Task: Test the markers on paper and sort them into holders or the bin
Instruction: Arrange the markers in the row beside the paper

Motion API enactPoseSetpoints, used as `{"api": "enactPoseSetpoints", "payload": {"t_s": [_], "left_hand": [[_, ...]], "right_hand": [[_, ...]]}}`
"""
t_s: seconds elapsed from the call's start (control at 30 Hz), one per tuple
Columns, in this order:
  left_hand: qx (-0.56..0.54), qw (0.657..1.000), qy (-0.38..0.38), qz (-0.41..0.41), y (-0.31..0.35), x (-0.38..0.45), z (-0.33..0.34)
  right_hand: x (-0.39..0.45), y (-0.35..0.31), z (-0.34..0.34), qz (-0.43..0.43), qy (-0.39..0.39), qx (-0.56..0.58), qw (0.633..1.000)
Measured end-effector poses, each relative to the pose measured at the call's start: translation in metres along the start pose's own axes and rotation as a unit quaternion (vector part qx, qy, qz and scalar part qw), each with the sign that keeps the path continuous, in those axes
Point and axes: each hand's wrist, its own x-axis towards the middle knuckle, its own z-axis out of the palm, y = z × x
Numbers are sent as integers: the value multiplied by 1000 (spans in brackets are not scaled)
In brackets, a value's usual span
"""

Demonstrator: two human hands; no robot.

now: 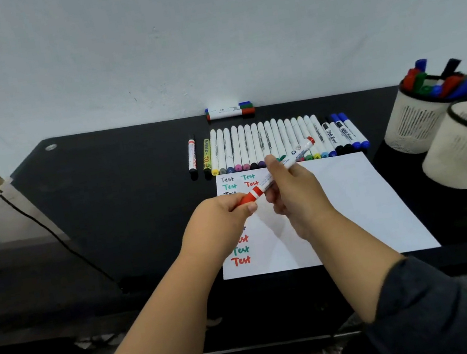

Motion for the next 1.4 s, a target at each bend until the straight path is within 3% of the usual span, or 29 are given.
{"api": "enactPoseSetpoints", "payload": {"t_s": [0.1,0.2,0.23,0.3,0.37,0.47,0.6,0.67,0.77,0.93,1.13,1.4], "left_hand": [[24,1000,7,11,6,-9,-3],[4,1000,1,0,13,-18,-8],[-1,1000,1,0,17,-20,-9],[-13,1000,2,9,27,-24,-10],[-18,999,7,34,38,-26,-9],[-16,997,13,73,52,-27,-4],[-78,990,2,117,71,-21,4],[-121,984,-3,132,78,-13,9],[-142,980,-18,137,86,5,21],[-44,989,-45,136,93,50,59],[128,979,-39,157,96,104,109],[334,924,6,186,67,144,143]], "right_hand": [[-8,-9,-11,-23,43,74,996],[-18,-18,-24,-127,55,-90,986],[-21,-20,-27,-184,45,-191,963],[-26,-24,-35,-288,37,-375,880],[-28,-28,-42,-347,40,-468,812],[-30,-41,-55,-393,36,-506,767],[-22,-59,-79,-389,55,-562,728],[-14,-66,-95,-379,84,-559,733],[-2,-74,-123,-346,116,-516,775],[19,-86,-164,-298,152,-419,844],[36,-94,-201,-268,183,-390,862],[67,-109,-221,-198,166,-439,860]]}}
